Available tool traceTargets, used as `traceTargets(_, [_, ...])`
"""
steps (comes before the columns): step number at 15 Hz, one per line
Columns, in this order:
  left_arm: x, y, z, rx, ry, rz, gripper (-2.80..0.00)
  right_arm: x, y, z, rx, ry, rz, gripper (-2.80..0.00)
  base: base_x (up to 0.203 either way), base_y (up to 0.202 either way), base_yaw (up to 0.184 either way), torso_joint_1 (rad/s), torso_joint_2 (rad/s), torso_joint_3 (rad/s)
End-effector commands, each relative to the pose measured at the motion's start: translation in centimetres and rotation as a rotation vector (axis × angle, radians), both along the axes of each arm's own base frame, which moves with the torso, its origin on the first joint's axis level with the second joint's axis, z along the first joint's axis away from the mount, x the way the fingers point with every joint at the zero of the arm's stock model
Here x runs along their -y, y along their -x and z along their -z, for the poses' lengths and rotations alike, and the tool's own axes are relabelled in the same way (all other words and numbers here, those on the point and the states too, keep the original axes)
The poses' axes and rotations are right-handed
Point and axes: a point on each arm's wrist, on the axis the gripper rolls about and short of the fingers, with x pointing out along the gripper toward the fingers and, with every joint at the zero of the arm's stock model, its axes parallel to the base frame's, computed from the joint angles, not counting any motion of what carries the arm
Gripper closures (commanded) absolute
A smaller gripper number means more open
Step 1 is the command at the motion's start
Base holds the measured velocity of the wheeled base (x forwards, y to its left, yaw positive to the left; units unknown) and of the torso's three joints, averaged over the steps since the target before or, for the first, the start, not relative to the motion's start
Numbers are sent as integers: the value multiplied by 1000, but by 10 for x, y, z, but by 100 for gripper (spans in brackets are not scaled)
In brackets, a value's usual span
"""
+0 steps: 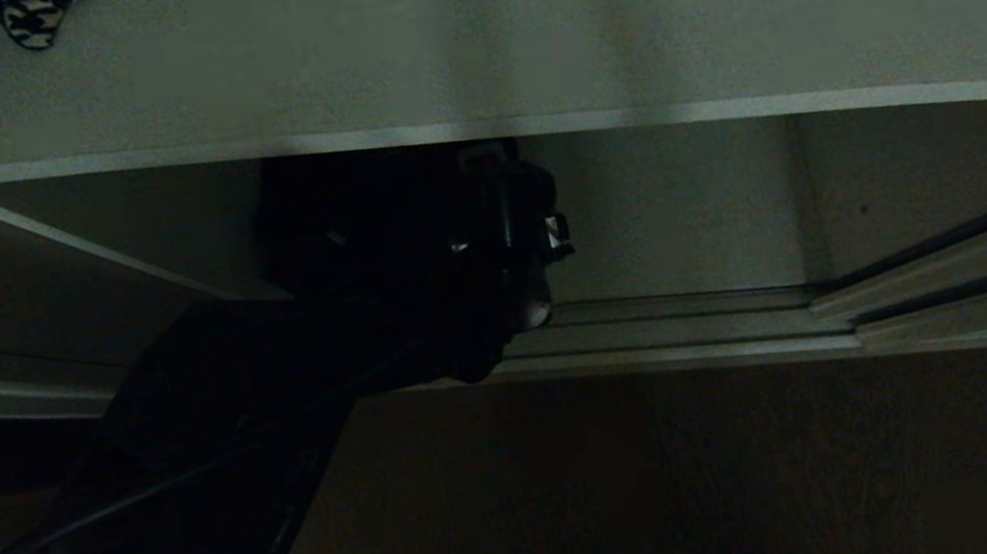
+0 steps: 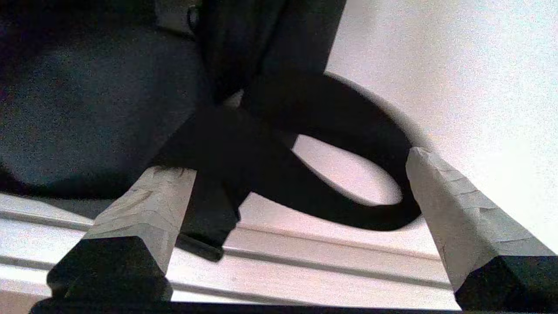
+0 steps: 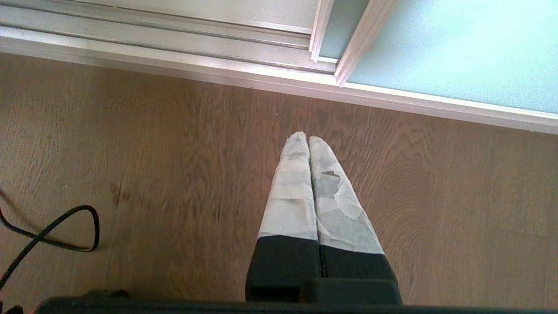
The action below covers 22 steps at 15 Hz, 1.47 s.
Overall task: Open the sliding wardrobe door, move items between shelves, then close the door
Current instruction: Place the bag on the lower shelf
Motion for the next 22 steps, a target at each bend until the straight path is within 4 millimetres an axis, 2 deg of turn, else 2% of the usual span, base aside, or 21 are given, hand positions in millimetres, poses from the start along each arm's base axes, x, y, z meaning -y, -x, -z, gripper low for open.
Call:
traceTargets(1, [0, -1, 1, 5, -3, -5, -280, 0, 0, 0, 2, 0, 0, 0, 0, 0, 0, 0, 0, 0])
traceTargets(7, [-2, -6, 2, 41, -19, -15, -280, 0, 0, 0, 2, 0, 0, 0, 0, 0, 0, 0, 0, 0])
traceTargets(11, [-11, -2, -14, 49, -15, -28, -280, 0, 0, 0, 2, 0, 0, 0, 0, 0, 0, 0, 0, 0])
traceTargets(15, [-16, 1, -13, -30, -96, -26, -280, 0, 0, 0, 2, 0, 0, 0, 0, 0, 0, 0, 0, 0])
traceTargets(18, [-15, 1, -19, 10, -56, -31, -280, 0, 0, 0, 2, 0, 0, 0, 0, 0, 0, 0, 0, 0])
traceTargets(22, [-10, -5, 0, -10, -42, -54, -280, 0, 0, 0, 2, 0, 0, 0, 0, 0, 0, 0, 0, 0])
